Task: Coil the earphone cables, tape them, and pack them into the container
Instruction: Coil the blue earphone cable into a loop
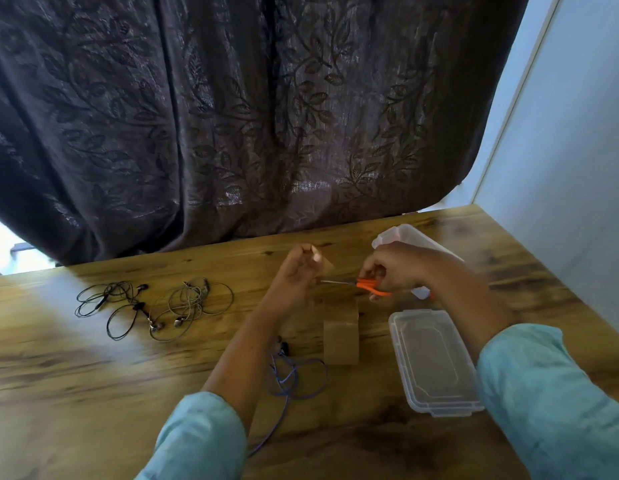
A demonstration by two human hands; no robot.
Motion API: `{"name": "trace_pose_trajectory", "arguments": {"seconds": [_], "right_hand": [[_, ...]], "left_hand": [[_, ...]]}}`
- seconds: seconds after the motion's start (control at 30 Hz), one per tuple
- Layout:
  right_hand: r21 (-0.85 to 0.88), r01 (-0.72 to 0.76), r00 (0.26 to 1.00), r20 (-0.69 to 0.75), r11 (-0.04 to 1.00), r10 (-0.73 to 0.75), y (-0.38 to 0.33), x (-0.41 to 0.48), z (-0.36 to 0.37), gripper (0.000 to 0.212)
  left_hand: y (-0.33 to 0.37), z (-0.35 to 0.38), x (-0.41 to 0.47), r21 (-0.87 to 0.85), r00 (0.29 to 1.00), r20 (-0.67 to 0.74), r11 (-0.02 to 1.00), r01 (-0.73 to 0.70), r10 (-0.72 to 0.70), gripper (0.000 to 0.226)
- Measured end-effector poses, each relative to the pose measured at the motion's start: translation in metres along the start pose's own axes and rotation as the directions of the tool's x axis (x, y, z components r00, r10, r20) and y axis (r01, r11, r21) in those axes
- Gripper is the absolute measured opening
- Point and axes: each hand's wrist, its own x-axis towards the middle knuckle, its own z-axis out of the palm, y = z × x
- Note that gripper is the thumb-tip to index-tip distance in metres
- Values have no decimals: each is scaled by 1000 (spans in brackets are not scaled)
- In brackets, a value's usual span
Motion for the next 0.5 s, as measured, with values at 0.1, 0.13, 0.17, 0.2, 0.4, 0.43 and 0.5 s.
{"name": "trace_pose_trajectory", "arguments": {"seconds": [0.1, 0.13, 0.17, 0.2, 0.4, 0.43, 0.5], "right_hand": [[53, -24, 1000, -15, 998, 25, 10, 1, -2, 16], [75, -31, 999, -31, 997, 33, 14, 2, -2, 16], [94, -49, 997, -53, 994, 54, 17, 3, 0, 13], [91, -78, 993, -77, 993, 85, 20, 5, 3, 7], [-46, -244, 951, -206, 969, 230, 22, 36, 59, 13], [-53, -246, 951, -208, 968, 231, 21, 41, 69, 18], [-62, -238, 957, -188, 969, 223, 19, 50, 81, 25]], "left_hand": [[-1, 14, -12, -53, 987, -100, 991, 121, -125, 36], [-6, 20, -16, -51, 978, -132, 986, 159, -164, 40], [-14, 25, -20, -21, 968, -174, 984, 180, -181, 46], [-20, 31, -26, 18, 961, -199, 980, 199, -192, 54], [-26, 46, -34, -49, 920, -158, 933, 356, -359, 54], [-24, 45, -32, -122, 903, -128, 910, 395, -409, 51], [-22, 42, -25, -218, 883, -73, 871, 440, -464, 56]]}}
